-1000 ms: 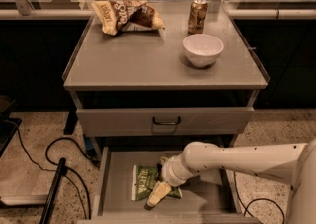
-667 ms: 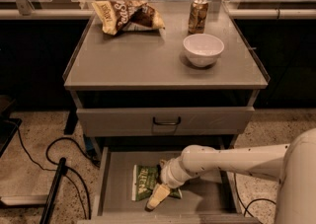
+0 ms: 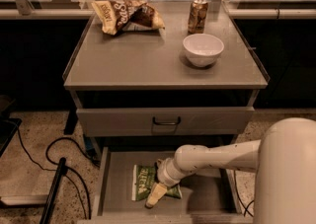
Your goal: Pick green jalapeno chip bag from middle drawer and place on counter
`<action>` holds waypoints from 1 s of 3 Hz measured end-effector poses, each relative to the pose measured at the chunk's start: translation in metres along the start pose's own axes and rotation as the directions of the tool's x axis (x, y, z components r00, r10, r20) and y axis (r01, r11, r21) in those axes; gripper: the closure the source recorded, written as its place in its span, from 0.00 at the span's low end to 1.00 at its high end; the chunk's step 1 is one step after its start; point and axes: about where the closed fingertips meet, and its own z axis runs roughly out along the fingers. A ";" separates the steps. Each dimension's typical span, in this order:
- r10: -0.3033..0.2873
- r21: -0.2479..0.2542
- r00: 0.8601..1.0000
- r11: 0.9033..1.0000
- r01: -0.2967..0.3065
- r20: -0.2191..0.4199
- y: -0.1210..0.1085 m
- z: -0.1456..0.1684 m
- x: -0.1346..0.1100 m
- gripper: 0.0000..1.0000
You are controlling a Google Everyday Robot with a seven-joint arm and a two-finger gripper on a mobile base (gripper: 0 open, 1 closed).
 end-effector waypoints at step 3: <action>-0.020 -0.015 0.999 1.000 0.019 -0.035 -0.006 0.023 0.011 0.19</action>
Offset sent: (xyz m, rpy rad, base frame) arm 0.0083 0.0004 -0.0382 -0.0474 0.0190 0.0245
